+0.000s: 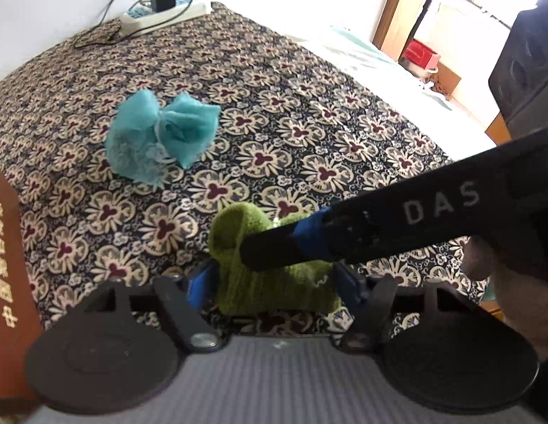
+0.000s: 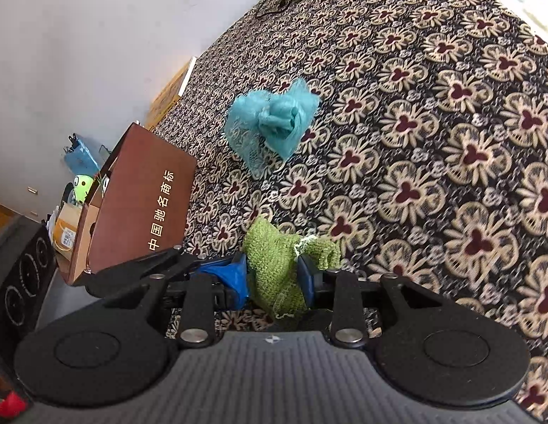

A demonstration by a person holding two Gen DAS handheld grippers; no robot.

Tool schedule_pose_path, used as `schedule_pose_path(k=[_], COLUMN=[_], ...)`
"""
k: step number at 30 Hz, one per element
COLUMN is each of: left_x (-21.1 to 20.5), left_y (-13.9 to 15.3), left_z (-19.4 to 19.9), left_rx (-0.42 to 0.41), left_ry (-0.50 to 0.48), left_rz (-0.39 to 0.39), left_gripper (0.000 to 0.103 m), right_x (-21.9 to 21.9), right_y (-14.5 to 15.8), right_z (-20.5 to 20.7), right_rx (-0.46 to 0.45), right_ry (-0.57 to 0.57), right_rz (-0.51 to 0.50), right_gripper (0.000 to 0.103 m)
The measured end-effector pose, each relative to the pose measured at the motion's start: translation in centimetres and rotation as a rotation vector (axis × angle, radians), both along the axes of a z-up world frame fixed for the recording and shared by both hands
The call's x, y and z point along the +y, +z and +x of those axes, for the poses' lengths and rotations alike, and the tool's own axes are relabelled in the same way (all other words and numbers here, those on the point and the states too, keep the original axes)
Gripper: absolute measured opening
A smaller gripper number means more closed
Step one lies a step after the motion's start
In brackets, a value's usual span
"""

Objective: Organize soft objects
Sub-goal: 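Grasp the green knitted pouch with both grippers and lift it, then carry the green knitted pouch into the box and open both grippers, then move both grippers back to the teal mesh pouch on the bed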

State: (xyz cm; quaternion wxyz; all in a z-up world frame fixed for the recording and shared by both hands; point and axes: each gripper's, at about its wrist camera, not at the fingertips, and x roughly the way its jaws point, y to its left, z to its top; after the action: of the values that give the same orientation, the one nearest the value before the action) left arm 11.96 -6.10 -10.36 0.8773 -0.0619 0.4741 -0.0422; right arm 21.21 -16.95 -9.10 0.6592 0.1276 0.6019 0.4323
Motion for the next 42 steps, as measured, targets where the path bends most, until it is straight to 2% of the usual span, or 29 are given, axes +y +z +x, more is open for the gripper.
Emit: schedule_pose_path(k=[4,9,14,21,24,28,33,37,42], left_x=[0.7,1.6,4.0,8.3,10.6,13.4,16.6,18.4,19.4], left_y=[1.3,3.2,6.2,11.7,13.2,13.4,11.2,9.2,7.6], left_z=[-1.5,-3.7,-6.2,-9.9,-11.5,-13.1,-14.2,-15.0,-15.0], left_rx=[-0.041,-0.111,-0.19,-0.345,-0.391,-0.396,-0.326,-0.258,-0.203], left_ry=[0.0,-0.01,-0.004,0.039,0.066,0.105,0.155,0.176,0.178], left_rz=[0.013,0.059,0.059,0.043,0.03,0.048,0.056,0.058,0.016], left_gripper=[0.062,0.058,0.057,0.057,0.057,0.061,0.062,0.066,0.07], right_x=[1.7,4.6,6.5,8.4,9.6,12.3,14.9,16.3,16.4], right_y=[0.8,3.5,6.1,11.1,12.7,12.8,11.2,9.8,8.4], right_z=[-1.8,-4.6,-6.4,-8.3,-9.2,-10.2,-11.6,-12.4,-11.8], right_rx=[-0.011,-0.157,-0.259,-0.409,-0.453,-0.44,-0.402,-0.324,-0.203], right_ry=[0.018,0.108,0.102,0.081,0.078,0.085,0.108,0.07,-0.033], right_rz=[0.003,0.009,0.057,0.217,0.297,0.352,0.317,0.253,0.201], right_gripper=[0.016,0.017,0.017,0.018,0.018,0.018,0.018,0.018,0.018])
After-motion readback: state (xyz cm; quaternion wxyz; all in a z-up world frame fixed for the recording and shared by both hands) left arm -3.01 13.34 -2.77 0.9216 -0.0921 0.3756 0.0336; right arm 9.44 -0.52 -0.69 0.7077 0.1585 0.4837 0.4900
